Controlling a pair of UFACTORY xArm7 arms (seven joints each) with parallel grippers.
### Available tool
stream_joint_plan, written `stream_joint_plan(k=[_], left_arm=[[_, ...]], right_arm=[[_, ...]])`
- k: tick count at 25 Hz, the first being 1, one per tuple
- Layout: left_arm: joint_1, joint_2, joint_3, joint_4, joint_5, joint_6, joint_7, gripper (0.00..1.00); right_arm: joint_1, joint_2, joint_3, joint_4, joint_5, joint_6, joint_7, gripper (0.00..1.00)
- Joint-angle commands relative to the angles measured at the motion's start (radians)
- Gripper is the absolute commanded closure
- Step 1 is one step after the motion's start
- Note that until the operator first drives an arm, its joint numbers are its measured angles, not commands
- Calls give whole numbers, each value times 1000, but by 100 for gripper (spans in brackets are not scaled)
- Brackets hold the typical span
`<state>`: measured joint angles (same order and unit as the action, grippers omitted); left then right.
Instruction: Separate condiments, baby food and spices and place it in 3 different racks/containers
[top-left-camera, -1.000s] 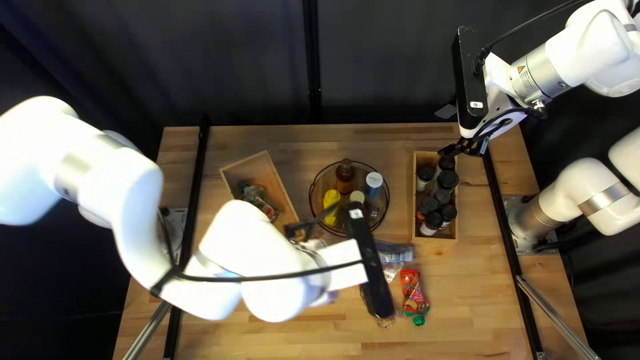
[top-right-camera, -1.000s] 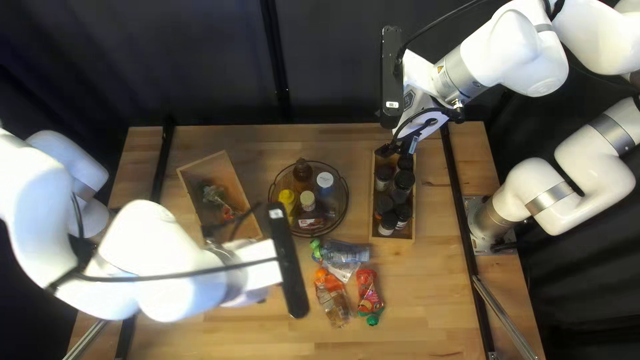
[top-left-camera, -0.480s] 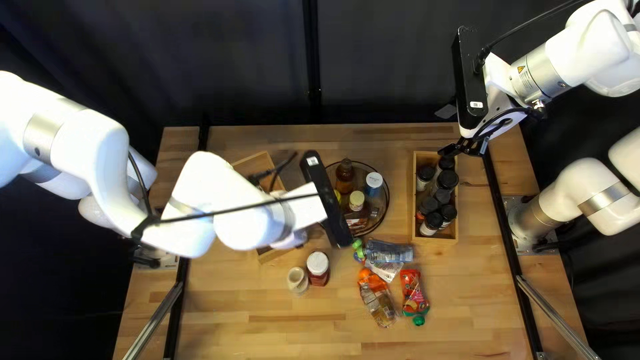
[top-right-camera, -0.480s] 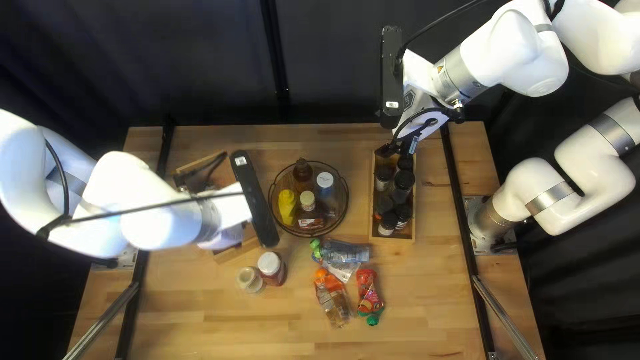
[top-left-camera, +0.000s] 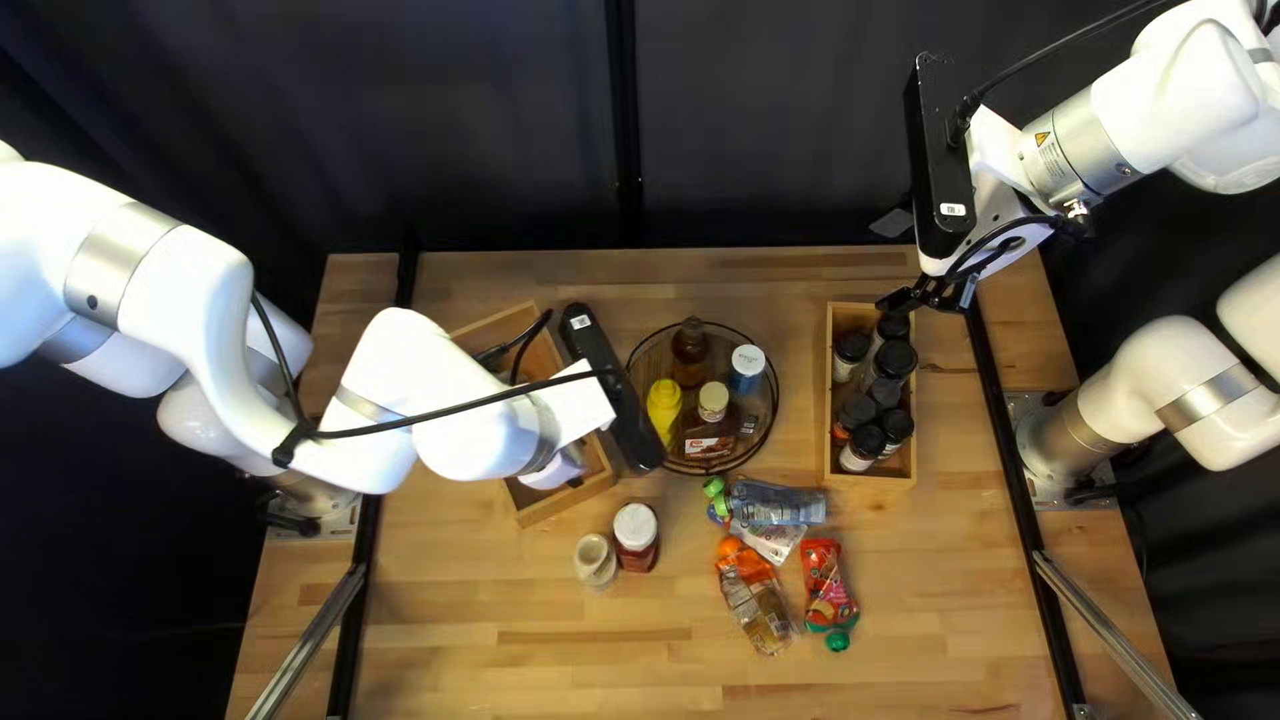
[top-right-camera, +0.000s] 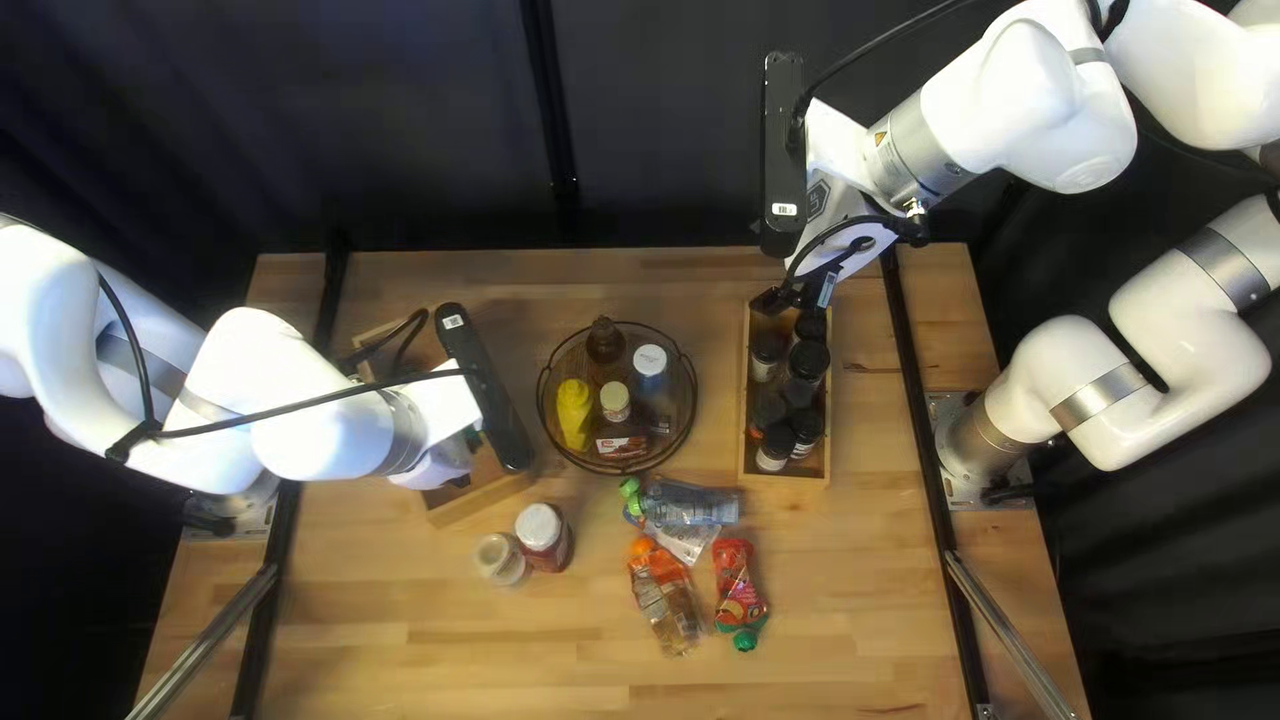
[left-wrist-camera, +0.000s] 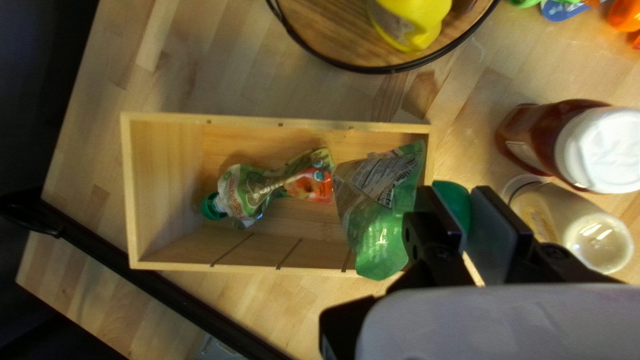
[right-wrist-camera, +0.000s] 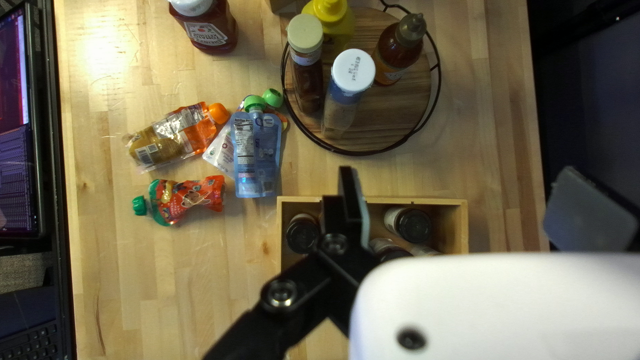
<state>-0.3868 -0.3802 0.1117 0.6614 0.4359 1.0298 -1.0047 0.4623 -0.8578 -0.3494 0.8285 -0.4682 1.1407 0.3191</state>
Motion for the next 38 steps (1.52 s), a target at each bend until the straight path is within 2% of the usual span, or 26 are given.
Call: stream_joint_plan(k=[1, 5, 6, 9, 10, 12, 15, 16, 19, 28, 38], left_arm=[[29, 4, 48, -41, -8, -49, 10, 99], [64, -11, 95, -71, -2, -65, 34, 93], [72, -20, 101, -77, 4, -62, 37, 81], [105, -62, 114, -113, 41, -58, 31, 58], [115, -76, 117, -124, 52, -57, 26, 40], [144, -108, 128, -162, 86, -68, 17, 32], [166, -110, 125, -186, 114, -82, -19, 11], [166, -103, 122, -183, 114, -80, -29, 0], [149, -77, 99, -154, 100, -55, -47, 0], [48, 10, 10, 32, 6, 98, -8, 0], [-37, 130, -24, 210, -85, 146, 132, 0]], right_arm=[[0, 0, 0, 0, 0, 0, 0, 0], [0, 0, 0, 0, 0, 0, 0, 0], [0, 0, 0, 0, 0, 0, 0, 0], [0, 0, 0, 0, 0, 0, 0, 0], [0, 0, 0, 0, 0, 0, 0, 0], [0, 0, 0, 0, 0, 0, 0, 0], [0, 0, 0, 0, 0, 0, 0, 0], [0, 0, 0, 0, 0, 0, 0, 0], [0, 0, 0, 0, 0, 0, 0, 0], [0, 0, 0, 0, 0, 0, 0, 0], [0, 0, 0, 0, 0, 0, 0, 0]])
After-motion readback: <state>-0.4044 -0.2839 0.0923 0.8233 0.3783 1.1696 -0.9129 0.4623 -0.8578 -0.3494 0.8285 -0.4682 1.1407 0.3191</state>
